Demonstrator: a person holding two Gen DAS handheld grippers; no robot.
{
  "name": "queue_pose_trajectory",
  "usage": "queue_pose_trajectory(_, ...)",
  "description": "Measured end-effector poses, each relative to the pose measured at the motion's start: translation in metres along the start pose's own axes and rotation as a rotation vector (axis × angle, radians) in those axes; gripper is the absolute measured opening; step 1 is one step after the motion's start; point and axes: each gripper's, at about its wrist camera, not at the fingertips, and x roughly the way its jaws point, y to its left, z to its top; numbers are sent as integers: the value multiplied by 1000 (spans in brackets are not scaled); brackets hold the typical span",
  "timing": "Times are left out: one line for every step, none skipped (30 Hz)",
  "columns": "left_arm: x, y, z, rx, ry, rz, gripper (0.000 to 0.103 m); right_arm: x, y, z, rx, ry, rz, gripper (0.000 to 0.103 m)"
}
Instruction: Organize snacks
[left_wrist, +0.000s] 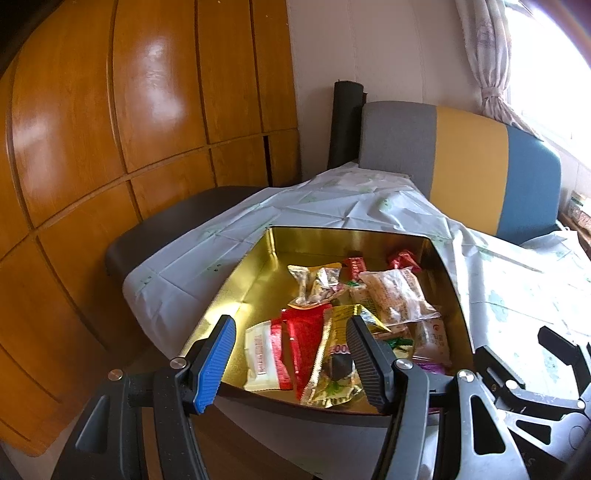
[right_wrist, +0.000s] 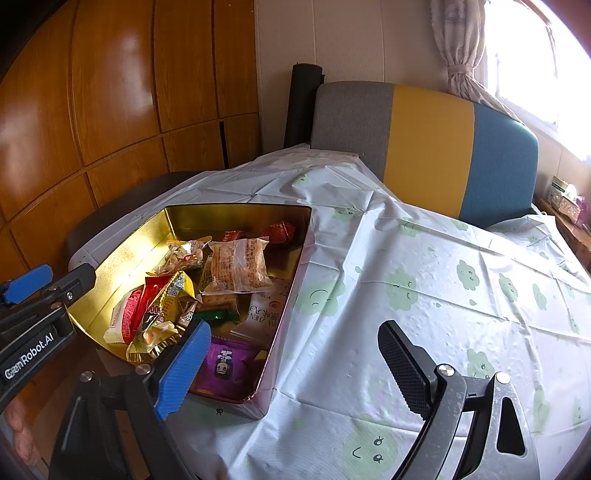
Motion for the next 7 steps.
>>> queue_pose_trajectory(0, 0, 0, 0, -4, -4, 62, 0, 0, 0, -1, 0, 0, 92)
queue_pose_trajectory(-1, 0, 0, 1, -14, -1, 56, 0, -1, 0, -1, -1, -1, 92)
queue_pose_trajectory(-1, 0, 0, 2, -19, 1, 52, 0, -4, 1, 2, -2, -1, 92)
queue_pose_trajectory(-1, 1, 0, 1, -20, 0, 52, 0, -7, 2, 9, -3, -2, 92)
queue_pose_trajectory(0, 2, 1, -3, -20, 0, 52, 0, -13, 5, 17, -6, -8, 92)
queue_pose_trajectory(1, 3, 1, -7, -18, 1, 52, 0, -19, 7, 21, -8, -18, 92)
queue_pose_trajectory(2, 4, 2, -8, -12, 0, 52, 0, -30, 10, 27, -14, -45, 92)
